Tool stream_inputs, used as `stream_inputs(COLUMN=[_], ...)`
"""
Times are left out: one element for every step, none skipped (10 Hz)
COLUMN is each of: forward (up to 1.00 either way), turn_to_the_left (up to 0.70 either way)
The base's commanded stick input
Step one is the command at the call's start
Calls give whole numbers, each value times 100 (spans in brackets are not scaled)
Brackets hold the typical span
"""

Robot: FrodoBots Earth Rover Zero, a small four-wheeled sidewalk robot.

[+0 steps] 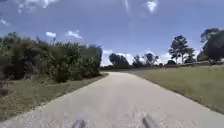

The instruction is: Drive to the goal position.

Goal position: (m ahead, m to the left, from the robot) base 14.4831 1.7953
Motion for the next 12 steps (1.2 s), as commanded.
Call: stream_inputs(forward=[50,50,50,50,50,50,50,50,50,50,50,50], turn_to_the_left=[0,0,0,0,0,0,0,0,0,0,0,0])
